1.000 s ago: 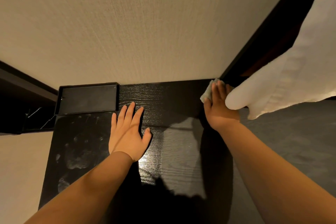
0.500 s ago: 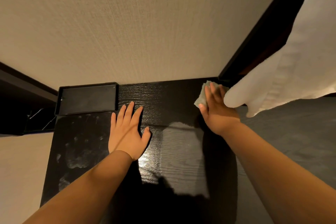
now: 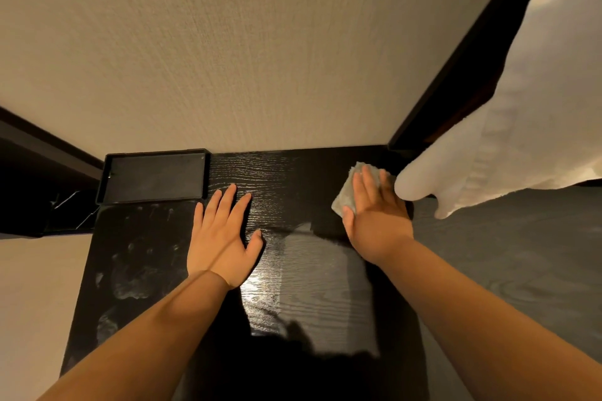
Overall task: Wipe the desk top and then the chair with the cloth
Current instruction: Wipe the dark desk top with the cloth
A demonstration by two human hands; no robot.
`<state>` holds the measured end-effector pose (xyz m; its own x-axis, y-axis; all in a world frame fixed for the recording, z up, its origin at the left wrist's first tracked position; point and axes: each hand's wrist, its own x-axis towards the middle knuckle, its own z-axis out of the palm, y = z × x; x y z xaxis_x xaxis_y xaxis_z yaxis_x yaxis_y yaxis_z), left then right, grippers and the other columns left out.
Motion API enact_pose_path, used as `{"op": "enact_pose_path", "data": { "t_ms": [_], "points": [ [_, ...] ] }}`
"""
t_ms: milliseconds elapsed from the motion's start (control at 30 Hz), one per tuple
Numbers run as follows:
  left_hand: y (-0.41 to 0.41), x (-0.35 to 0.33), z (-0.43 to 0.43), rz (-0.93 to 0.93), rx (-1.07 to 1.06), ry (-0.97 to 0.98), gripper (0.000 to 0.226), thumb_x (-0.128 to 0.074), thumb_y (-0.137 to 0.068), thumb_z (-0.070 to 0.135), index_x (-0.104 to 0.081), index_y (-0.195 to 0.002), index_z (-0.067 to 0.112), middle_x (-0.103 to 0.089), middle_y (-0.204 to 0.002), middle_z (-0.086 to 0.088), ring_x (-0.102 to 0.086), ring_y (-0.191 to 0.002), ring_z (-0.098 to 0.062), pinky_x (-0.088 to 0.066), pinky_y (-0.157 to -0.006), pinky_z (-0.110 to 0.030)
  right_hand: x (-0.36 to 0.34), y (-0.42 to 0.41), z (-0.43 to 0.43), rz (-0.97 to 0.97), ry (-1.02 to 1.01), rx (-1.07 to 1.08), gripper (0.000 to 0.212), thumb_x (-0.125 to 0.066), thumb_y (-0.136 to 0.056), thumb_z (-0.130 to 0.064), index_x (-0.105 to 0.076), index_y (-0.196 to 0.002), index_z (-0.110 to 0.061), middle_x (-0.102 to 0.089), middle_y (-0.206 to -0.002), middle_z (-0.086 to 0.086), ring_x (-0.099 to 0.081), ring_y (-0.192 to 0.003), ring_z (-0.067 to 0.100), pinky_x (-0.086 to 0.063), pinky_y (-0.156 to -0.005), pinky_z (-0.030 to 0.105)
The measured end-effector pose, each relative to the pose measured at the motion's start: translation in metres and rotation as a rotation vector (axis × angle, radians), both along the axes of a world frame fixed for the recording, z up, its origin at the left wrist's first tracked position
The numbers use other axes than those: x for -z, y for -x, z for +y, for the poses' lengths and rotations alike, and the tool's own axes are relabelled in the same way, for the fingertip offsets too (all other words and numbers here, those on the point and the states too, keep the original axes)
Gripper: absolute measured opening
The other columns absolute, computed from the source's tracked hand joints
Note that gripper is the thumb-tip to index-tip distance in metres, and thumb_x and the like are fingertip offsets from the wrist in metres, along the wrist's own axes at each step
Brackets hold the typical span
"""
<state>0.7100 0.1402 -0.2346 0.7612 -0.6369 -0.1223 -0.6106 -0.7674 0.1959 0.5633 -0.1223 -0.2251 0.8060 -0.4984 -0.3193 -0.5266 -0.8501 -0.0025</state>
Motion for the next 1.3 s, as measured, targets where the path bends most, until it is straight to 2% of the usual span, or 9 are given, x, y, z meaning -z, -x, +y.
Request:
{"op": "enact_pose_path", "data": {
  "t_ms": [167,300,400,533,633,733,867,1067,1300],
  "points": [
    [-0.001,-0.001,0.000,0.006,-0.006,-0.013,0.078,-0.036,-0.092,0.060,-0.028,-0.163,0.031,-0.017,-0.174,0.001,-0.009,-0.161,-0.025,-0.010,-0.130,-0.055,0.002,0.007,0.023,-0.085,-0.106,-0.199,0.077,-0.019,-0.094,-0.050,-0.015,-0.163,-0.016,-0.008,-0.171,0.005,0.004,-0.156,0.036,0.005,-0.126,0.051],
    [0.001,0.000,0.001,0.006,-0.010,-0.005,0.078,-0.038,-0.092,0.060,-0.027,-0.164,0.031,-0.017,-0.174,0.001,-0.009,-0.161,-0.024,-0.009,-0.130,-0.054,0.011,0.020,-0.011,-0.130,-0.121,-0.343,0.074,-0.031,-0.095,-0.050,-0.027,-0.161,-0.018,-0.018,-0.169,0.003,-0.014,-0.156,0.035,-0.020,-0.123,0.058],
    [0.000,0.000,0.001,0.001,-0.005,-0.006,0.077,-0.037,-0.094,0.061,-0.026,-0.164,0.031,-0.015,-0.174,0.002,-0.007,-0.162,-0.023,-0.008,-0.130,-0.053,0.012,0.026,-0.025,-0.086,-0.059,-0.118,0.074,-0.020,-0.097,-0.049,-0.019,-0.163,-0.014,-0.009,-0.171,0.006,-0.013,-0.154,0.039,-0.025,-0.120,0.060],
    [0.000,0.001,0.001,-0.009,-0.009,-0.005,0.076,-0.036,-0.094,0.062,-0.027,-0.163,0.031,-0.016,-0.174,0.002,-0.009,-0.161,-0.023,-0.009,-0.130,-0.053,0.004,0.011,0.010,-0.022,-0.072,0.021,0.080,-0.019,-0.092,-0.048,0.008,-0.163,-0.021,0.014,-0.170,0.002,0.008,-0.154,0.040,0.004,-0.122,0.057],
    [0.000,0.000,0.000,-0.009,-0.010,-0.006,0.076,-0.037,-0.094,0.062,-0.027,-0.163,0.031,-0.017,-0.174,0.001,-0.009,-0.161,-0.024,-0.010,-0.130,-0.054,-0.003,0.008,0.052,-0.121,-0.123,-0.205,0.081,-0.033,-0.089,-0.048,-0.017,-0.163,-0.021,-0.010,-0.171,0.001,-0.002,-0.156,0.037,-0.002,-0.126,0.056],
    [0.000,-0.001,0.001,-0.004,-0.006,0.008,0.076,-0.039,-0.094,0.061,-0.028,-0.163,0.031,-0.017,-0.174,0.001,-0.009,-0.161,-0.024,-0.009,-0.130,-0.054,0.007,0.018,0.051,-0.133,-0.139,-0.402,0.075,-0.037,-0.096,-0.053,-0.020,-0.163,-0.024,-0.013,-0.171,-0.003,-0.005,-0.157,0.032,-0.009,-0.126,0.054],
    [0.001,0.000,0.002,-0.003,-0.009,0.026,0.076,-0.042,-0.093,0.060,-0.029,-0.162,0.032,-0.018,-0.173,0.001,-0.010,-0.161,-0.024,-0.008,-0.130,-0.054,0.007,0.037,0.005,-0.111,-0.029,-0.148,0.073,-0.025,-0.097,-0.053,-0.021,-0.162,-0.021,-0.013,-0.171,0.002,-0.012,-0.155,0.036,-0.017,-0.124,0.055],
    [0.000,0.001,0.002,-0.003,-0.003,0.025,0.077,-0.041,-0.092,0.060,-0.030,-0.162,0.031,-0.018,-0.173,-0.001,-0.010,-0.161,-0.025,-0.006,-0.130,-0.054,0.003,0.027,0.036,-0.083,-0.039,0.145,0.075,-0.025,-0.096,-0.048,-0.004,-0.164,-0.023,0.000,-0.172,0.003,0.003,-0.155,0.039,0.008,-0.123,0.057],
    [0.001,0.001,0.003,-0.021,0.005,0.017,0.076,-0.038,-0.093,0.059,-0.029,-0.163,0.030,-0.019,-0.173,-0.002,-0.010,-0.160,-0.026,-0.007,-0.130,-0.055,0.003,0.035,0.039,-0.124,-0.110,-0.270,0.073,-0.036,-0.094,-0.048,-0.022,-0.162,-0.026,-0.020,-0.169,0.001,-0.013,-0.155,0.035,-0.018,-0.123,0.056]
  ]
}}
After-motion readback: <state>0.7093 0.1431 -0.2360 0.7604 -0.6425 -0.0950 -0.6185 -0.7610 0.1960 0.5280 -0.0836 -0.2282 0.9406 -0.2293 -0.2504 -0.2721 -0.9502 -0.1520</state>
